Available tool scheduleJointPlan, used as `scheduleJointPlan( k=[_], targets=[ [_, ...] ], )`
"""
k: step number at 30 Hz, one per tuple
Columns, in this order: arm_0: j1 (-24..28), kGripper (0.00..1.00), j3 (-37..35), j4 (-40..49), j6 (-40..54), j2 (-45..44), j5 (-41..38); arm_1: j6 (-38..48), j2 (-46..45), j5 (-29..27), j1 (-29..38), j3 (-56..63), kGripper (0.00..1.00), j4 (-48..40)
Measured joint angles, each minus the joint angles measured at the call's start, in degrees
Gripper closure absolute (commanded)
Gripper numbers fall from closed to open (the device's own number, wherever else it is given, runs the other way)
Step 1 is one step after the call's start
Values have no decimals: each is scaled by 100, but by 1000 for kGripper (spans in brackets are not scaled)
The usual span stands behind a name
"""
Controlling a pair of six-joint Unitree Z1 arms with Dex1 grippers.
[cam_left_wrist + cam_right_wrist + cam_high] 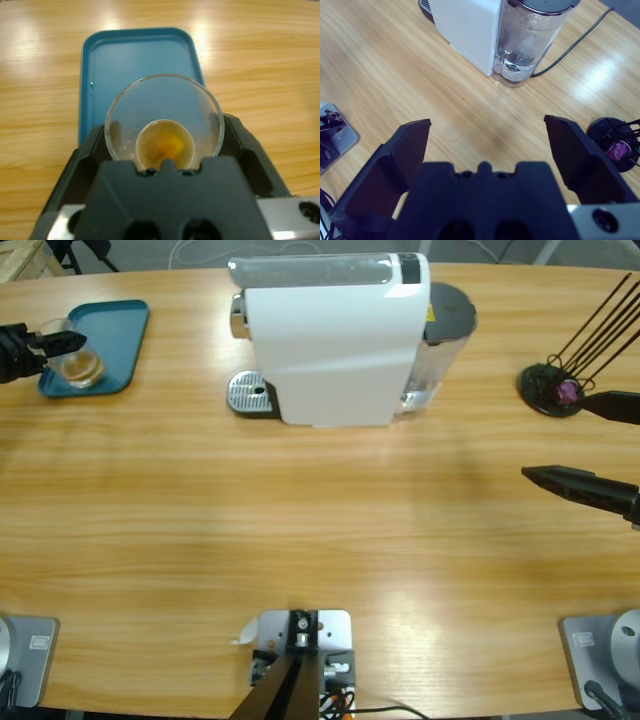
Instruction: Pour coffee
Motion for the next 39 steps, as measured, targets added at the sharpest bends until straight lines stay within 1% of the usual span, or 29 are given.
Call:
scheduleJointPlan(
  k=[5,6,7,8,9,10,11,24,28,31,33,35,39],
  targets=[
    [48,455,-6,0,-1,187,0,0,0,0,0,0,4,0],
    [52,431,-14,0,-1,225,0,0,0,0,0,0,4,0],
    [53,335,-34,-7,-1,241,0,0,0,0,0,0,4,0],
    [54,185,-55,-9,-1,260,0,0,0,0,0,0,3,0],
    [54,64,-76,-13,-1,289,0,0,0,0,0,0,2,0],
    [54,19,-92,-21,-1,312,0,0,0,0,0,0,4,0],
    [55,3,-102,-35,-3,335,0,0,0,0,0,0,2,0],
    [60,0,-118,-71,-65,352,0,0,0,0,0,5,0,0],
    [58,0,-83,56,-65,27,0,0,-1,0,0,6,0,0],
    [-15,0,-69,486,-65,-517,0,0,-1,0,0,7,0,0],
    [-139,0,-71,832,-65,-930,0,0,-1,0,0,8,0,0],
    [-386,2,-87,1249,-65,-1349,0,0,-1,0,0,12,0,-2],
    [-1159,9,-140,2100,-66,-1987,-5,20,-1,0,0,27,0,-36]
  ],
)
